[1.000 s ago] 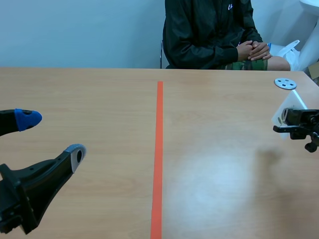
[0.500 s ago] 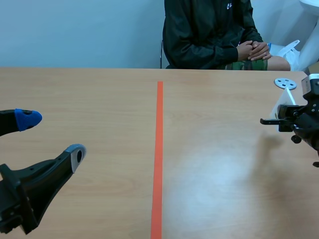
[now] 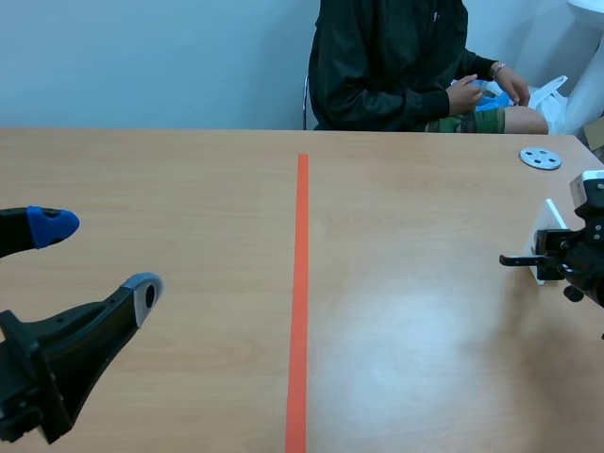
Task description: Sort the leaf by its shape. The table is split by an orange tape line. A compound leaf with several leaflets goes to the left side, a simple leaf with one blade goes to the right side. Return to the home posture when a red brick is placed on the table.
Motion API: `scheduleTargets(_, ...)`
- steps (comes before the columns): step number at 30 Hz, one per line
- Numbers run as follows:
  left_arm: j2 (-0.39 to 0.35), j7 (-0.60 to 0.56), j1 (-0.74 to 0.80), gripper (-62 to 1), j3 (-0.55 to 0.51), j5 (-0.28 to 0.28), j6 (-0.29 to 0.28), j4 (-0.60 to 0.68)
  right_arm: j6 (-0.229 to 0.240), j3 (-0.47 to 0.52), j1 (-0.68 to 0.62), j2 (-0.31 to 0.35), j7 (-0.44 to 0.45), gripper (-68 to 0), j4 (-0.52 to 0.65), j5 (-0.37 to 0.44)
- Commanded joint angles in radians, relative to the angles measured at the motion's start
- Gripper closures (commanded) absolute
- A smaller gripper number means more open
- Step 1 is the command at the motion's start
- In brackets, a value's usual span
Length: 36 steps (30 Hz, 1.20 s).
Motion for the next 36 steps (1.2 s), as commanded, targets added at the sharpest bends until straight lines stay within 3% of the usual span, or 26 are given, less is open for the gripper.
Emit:
scheduleTargets(1,0.005,-0.015,-0.004,-62.3,0.004,-0.006,-0.001,0.012,-0.001,0.011,0.017,0.022,0.015,-6.7,0.016,0.004)
scheduleTargets(4,0.005,-0.015,-0.004,-62.3,0.004,-0.006,-0.001,0.012,-0.001,0.011,0.017,0.022,0.013,-9.0,0.016,0.004)
scheduleTargets(9,0.005,-0.015,-0.003,-62.3,0.004,-0.006,-0.001,0.012,-0.001,0.011,0.017,0.022,0.013,-26.8,0.016,0.004)
scheduleTargets(20,0.005,-0.015,-0.004,-62.3,0.004,-0.006,-0.001,0.012,0.007,0.012,-0.013,0.058,0.004,-41.1,0.081,0.102)
scheduleTargets(28,0.005,-0.016,-0.004,-62.3,0.004,-0.006,-0.001,0.012,0.050,0.015,-0.150,0.120,-0.019,-56.0,0.315,0.184)
scheduleTargets(32,0.005,-0.015,-0.004,-62.3,0.004,-0.006,-0.001,0.012,0.064,0.015,-0.240,0.146,-0.079,-63.5,0.468,0.255)
scheduleTargets(36,0.005,-0.015,-0.004,-62.3,0.004,-0.006,-0.001,0.012,0.121,0.015,-0.334,0.166,-0.151,-67.9,0.617,0.309)
